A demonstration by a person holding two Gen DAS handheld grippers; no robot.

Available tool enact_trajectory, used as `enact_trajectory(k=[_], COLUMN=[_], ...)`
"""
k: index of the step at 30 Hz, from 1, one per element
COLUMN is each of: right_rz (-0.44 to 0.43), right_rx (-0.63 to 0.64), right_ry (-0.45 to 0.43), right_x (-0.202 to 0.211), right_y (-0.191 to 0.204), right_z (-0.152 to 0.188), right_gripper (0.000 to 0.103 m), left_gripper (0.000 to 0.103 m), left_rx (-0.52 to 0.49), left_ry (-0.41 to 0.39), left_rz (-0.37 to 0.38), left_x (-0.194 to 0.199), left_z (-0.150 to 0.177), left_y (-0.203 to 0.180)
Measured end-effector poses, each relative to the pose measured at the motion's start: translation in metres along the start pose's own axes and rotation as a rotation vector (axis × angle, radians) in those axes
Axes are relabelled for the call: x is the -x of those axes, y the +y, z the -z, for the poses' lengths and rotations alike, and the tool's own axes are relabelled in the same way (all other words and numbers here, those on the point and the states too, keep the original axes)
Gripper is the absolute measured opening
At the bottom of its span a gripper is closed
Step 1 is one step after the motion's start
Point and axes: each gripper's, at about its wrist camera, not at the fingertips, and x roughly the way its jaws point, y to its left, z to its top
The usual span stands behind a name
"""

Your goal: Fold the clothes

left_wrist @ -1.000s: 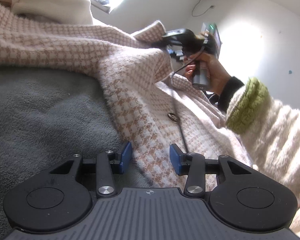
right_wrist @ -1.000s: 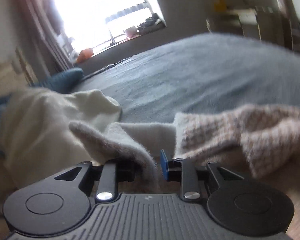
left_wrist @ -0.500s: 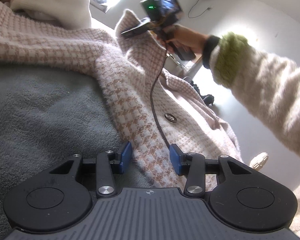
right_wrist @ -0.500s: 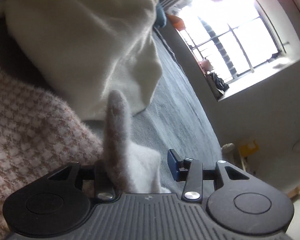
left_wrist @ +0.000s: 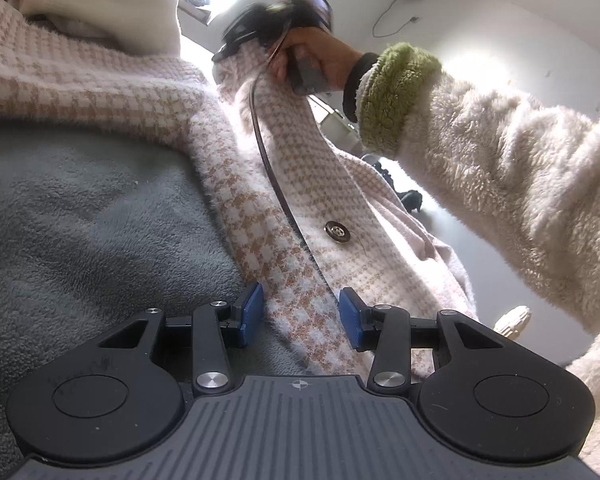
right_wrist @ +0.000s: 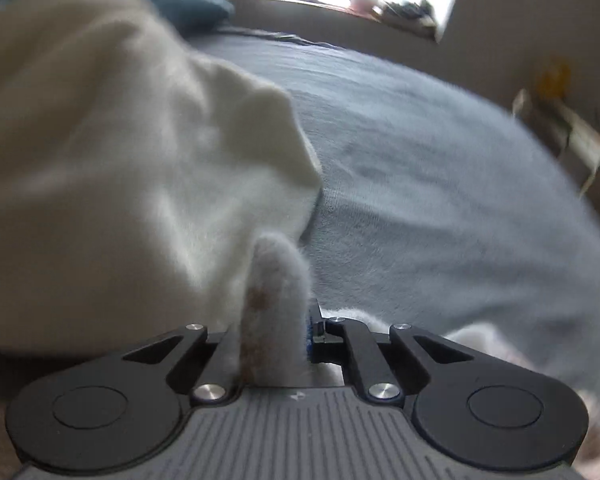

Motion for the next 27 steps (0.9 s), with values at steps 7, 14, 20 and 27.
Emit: enact_trajectory(k=[7,14,20,27], right_rz=[-0.624,-0.72,-0.724,-0.619], right_rx=[-0.936,-1.354,-1.476,-1.089], right_ry=[-0.163,-0.46,-0.485,-0.509], right_x=[0.015,-0.021,-0.037,0.051], right_y=[-0.144,-0.193,-0.198,-0.209], right_z=[0.052,0.129,0.145,0.085], right_gripper=[0.007,0.007,0.013,0.054], left_gripper=[0.042,0.042,0.042,0.042], left_rx=[0.003,-0.004,-0.005,-0.009], left_ry=[-0.001,-0.004,-0.006,-0.01], left_rz=[0.006,0.007,0.013,0.009], left_x=[-0.001,-0.001,0.0,-0.003], left_z=[-0.001,-0.002,-0.002,-0.003], left_y=[0.002,0.004,0.003,0.004])
